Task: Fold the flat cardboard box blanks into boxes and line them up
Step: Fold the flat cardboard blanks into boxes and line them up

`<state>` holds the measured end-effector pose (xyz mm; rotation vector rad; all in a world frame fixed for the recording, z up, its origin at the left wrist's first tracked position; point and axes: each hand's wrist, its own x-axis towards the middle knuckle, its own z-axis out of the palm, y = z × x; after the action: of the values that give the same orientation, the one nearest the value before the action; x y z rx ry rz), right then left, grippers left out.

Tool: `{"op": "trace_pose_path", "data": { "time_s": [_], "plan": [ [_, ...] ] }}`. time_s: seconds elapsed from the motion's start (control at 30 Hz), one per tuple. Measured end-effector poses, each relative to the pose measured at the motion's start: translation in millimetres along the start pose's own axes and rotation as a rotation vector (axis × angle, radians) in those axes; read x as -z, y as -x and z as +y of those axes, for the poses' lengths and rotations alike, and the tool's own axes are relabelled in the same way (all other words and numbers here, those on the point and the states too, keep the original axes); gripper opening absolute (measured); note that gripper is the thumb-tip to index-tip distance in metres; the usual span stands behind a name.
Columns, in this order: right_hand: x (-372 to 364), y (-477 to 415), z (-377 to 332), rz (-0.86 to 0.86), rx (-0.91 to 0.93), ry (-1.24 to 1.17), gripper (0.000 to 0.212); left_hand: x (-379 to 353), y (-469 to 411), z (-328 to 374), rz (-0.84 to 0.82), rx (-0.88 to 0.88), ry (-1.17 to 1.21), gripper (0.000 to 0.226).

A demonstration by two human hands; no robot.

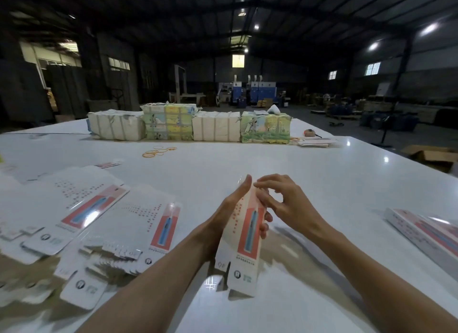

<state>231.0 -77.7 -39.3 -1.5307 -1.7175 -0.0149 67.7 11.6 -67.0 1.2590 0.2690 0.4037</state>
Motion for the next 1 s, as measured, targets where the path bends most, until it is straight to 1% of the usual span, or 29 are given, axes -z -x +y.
{"op": "trace_pose_path", "data": {
  "time_s": [0.07, 0.13, 0.3, 0.4, 0.47, 0.57, 0.67, 0.73, 0.83, 0.93, 1.0],
  "plan": [
    [0.0, 0.4, 0.1, -0.007, 0.029, -0.004, 0.025, 1.3, -1.2, 0.5, -0.009, 0.006, -0.011, 0.071],
    [1.0, 0.0, -0.5, 0.009, 0.024, -0.084, 0.02, 1.3, -1.6, 1.6, -0.022, -0.003, -0.023, 0.067],
    [7.3, -4.7, -3.7, 0.086, -0.075, -0.313, 0.01, -5.1, -0.6, 4.5, -0.102, 0.033, -0.029, 0.071],
    [11.7, -4.3, -6.5, 0.06, -0.165, -0.427, 0.013, -11.6, 1.9, 7.2, -0.17, 0.053, -0.028, 0.069],
    [15.1, -4.0, -6.6, 0.043, -0.225, -0.553, 0.016, -17.1, 3.5, 10.6, -0.217, 0.077, -0.009, 0.067],
    [18.7, -3.6, -5.2, 0.025, -0.265, -0.691, 0.018, -25.0, 6.6, 16.5, -0.27, 0.11, -0.011, 0.072],
    [17.4, -3.2, -3.7, 0.03, -0.298, -0.748, 0.017, -28.9, 10.3, 19.6, -0.24, 0.14, 0.025, 0.079],
    [15.8, -3.3, -1.7, 0.06, -0.325, -0.772, 0.017, -30.9, 11.8, 17.2, -0.179, 0.134, 0.075, 0.077],
    [16.5, -3.4, 1.4, 0.096, -0.316, -0.707, 0.018, -31.7, 11.5, 11.1, -0.083, 0.093, 0.05, 0.075],
    [18.7, -3.4, 1.4, 0.073, -0.3, -0.743, 0.015, -30.3, 11.9, 15.1, -0.124, 0.128, -0.035, 0.062],
    [21.1, -3.8, 0.9, 0.046, -0.283, -0.789, 0.019, -27.1, 11.2, 19.5, -0.164, 0.142, -0.052, 0.061]
  ]
}}
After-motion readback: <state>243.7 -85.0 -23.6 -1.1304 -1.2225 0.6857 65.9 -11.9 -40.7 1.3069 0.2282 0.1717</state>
